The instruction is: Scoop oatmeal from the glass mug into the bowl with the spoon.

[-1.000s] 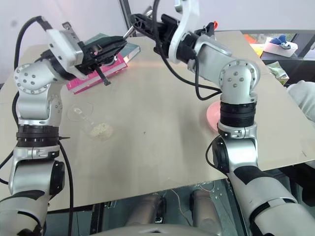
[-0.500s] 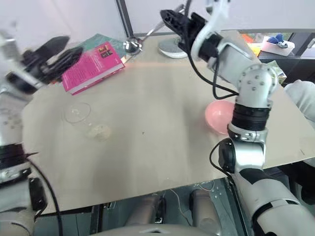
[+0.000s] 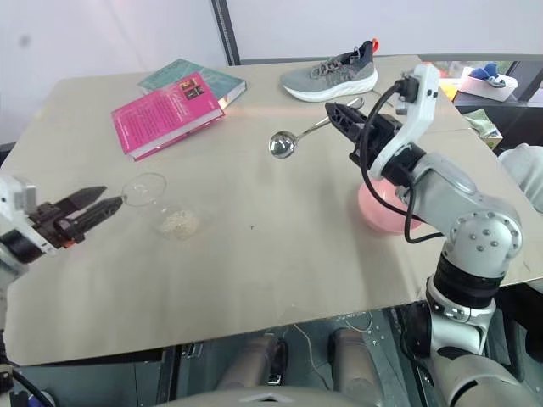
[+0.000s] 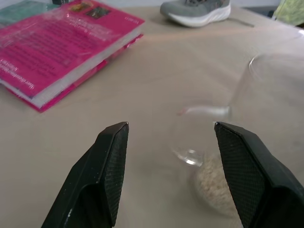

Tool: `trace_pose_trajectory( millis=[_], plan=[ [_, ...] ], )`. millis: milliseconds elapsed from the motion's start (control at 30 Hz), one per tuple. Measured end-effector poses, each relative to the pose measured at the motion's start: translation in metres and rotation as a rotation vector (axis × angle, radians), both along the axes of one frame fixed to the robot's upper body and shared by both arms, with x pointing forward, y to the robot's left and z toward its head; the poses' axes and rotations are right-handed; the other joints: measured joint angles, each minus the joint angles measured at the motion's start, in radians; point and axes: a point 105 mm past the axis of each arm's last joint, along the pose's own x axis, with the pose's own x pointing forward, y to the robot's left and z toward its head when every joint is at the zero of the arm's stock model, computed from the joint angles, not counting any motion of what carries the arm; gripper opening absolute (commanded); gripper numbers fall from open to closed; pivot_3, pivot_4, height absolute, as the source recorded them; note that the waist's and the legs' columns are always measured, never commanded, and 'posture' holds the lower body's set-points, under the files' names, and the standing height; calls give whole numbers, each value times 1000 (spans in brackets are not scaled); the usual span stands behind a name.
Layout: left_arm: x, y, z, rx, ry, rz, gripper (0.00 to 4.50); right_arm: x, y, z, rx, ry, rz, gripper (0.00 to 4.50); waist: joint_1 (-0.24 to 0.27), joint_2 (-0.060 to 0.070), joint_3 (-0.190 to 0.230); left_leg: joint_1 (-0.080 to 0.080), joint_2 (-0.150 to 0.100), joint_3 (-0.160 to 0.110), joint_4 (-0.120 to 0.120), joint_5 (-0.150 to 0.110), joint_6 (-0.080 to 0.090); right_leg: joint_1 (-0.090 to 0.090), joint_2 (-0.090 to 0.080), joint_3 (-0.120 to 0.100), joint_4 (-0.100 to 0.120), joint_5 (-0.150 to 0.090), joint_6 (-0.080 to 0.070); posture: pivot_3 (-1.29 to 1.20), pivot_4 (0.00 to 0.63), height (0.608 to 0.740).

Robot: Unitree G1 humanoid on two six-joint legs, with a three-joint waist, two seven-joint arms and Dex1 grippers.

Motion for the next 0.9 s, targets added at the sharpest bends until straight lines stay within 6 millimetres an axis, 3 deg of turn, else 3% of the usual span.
trace_pose_trajectory(
  millis=[100, 367, 467, 633, 900],
  plan=[
    [9, -5, -11, 23, 23, -15, 2977, -7, 3, 0, 15, -3, 4, 0, 1, 0, 0, 0, 0, 0, 0, 0, 0, 0, 0, 0, 0, 0, 0, 0, 150, 740],
    [44, -17, -12, 43, -6, -18, 2977, -10, 0, 2, 11, 3, -36, 0, 0, -1, 0, 0, 0, 0, 0, 0, 0, 0, 0, -2, 0, 0, 0, 0, 150, 740],
    [56, -21, -10, 30, -13, -10, 2123, -12, -1, 2, 13, 1, -46, 0, -3, -1, -1, 0, 0, 1, 0, 0, 0, 0, 0, -2, 0, 0, 0, 0, 150, 740],
    [62, -23, -14, 28, -1, -7, 41, -13, -3, 3, 19, 1, -70, 0, -9, -1, -1, 0, 0, 2, 0, 0, 0, 0, 1, -1, 0, 0, 0, 0, 150, 740],
    [67, -33, -13, 0, -14, 7, 41, -13, -2, 1, -11, 0, -78, 0, -2, -1, -1, 0, 0, 1, 1, 0, 0, 0, 0, 0, 0, 0, 0, 0, 150, 740]
  ],
)
